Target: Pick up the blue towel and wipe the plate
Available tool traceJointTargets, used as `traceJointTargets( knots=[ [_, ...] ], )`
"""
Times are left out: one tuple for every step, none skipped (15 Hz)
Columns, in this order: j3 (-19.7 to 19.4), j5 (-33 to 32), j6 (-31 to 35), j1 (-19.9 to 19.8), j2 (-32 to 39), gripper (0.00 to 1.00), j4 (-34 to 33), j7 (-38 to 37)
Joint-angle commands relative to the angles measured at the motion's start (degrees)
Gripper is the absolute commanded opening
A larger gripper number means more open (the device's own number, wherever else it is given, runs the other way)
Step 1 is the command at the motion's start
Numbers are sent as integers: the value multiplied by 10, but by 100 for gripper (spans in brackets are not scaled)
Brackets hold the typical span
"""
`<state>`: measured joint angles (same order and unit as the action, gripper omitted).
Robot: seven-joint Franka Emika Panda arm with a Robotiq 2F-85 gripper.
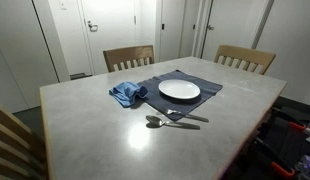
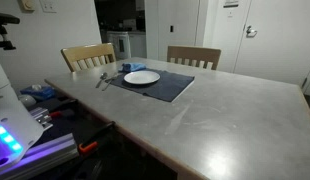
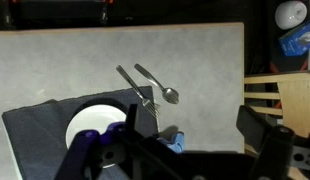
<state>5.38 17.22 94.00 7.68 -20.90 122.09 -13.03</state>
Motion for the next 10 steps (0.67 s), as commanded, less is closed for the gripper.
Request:
traceJointTargets(
  knots=[
    [8,2,-3,-10,0,100,-2,2],
    [10,2,1,-8,10,100,-9,7],
    [12,1,4,-7,19,100,-15,8],
    [16,-1,11,-5,34,100,-27,10],
    [20,-3,15,-3,47,100,-38,10],
    [26,-6,21,-2,62,100,-50,8],
    [32,-9,26,0,79,100,-65,7],
    [38,-12,31,2,98,100,-81,7],
    [43,-15,38,4,116,100,-97,6],
    [48,-19,43,6,141,100,-117,4]
  ],
)
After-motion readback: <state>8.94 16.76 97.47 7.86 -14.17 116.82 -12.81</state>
